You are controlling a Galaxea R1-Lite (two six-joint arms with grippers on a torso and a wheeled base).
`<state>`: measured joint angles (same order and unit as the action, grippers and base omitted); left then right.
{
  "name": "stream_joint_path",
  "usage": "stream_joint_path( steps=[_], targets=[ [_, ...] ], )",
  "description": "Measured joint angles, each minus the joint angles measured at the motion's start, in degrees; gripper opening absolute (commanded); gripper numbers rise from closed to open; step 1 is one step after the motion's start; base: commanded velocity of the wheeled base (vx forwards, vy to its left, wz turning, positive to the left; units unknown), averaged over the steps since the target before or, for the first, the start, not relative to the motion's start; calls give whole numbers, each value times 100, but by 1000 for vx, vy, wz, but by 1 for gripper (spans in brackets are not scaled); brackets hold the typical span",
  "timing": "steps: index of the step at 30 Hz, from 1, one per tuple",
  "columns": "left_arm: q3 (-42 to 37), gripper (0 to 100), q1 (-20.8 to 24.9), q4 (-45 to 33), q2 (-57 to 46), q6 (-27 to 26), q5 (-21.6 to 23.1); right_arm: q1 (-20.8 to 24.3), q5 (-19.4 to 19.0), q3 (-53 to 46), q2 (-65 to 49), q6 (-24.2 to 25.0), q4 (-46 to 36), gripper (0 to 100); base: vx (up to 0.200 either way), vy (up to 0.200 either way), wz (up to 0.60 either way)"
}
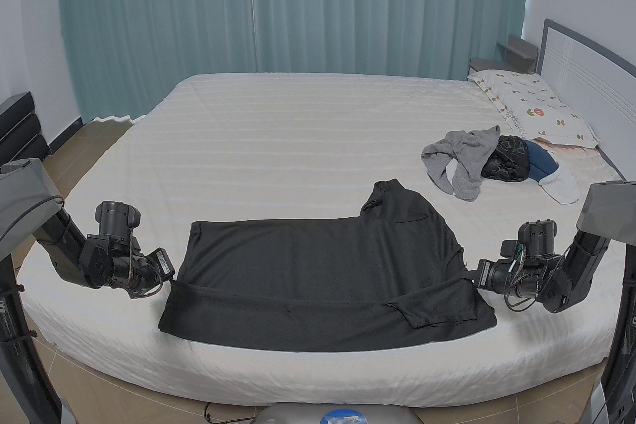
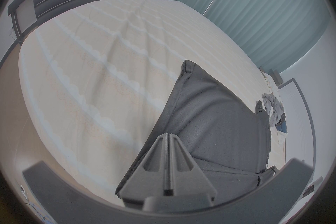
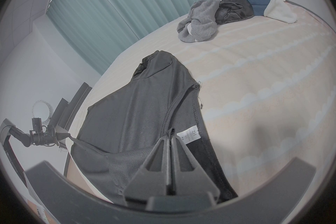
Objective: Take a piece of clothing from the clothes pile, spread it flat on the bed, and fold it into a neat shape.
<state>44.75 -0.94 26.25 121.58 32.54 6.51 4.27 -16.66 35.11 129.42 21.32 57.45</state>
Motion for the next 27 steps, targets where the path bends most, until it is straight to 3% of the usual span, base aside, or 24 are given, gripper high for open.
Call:
stream_joint_path(
  steps=[1,9,18,24,27],
  targets=[
    [17,100,0,0,20,4,-2,5,-2,-5,10,0,0,100,0,0,0],
    [102,100,-7,-13,166,22,-2,20,-16,-39,52,88,66,100,0,0,0],
    [111,100,-74,95,138,74,66,5,-16,-363,-386,1081,301,100,0,0,0],
    [116,100,-85,501,94,438,40,5,-6,-713,-814,1697,462,100,200,0,0],
    [113,100,-90,578,94,494,33,2,-2,-800,-880,1825,728,100,0,0,0]
  ],
)
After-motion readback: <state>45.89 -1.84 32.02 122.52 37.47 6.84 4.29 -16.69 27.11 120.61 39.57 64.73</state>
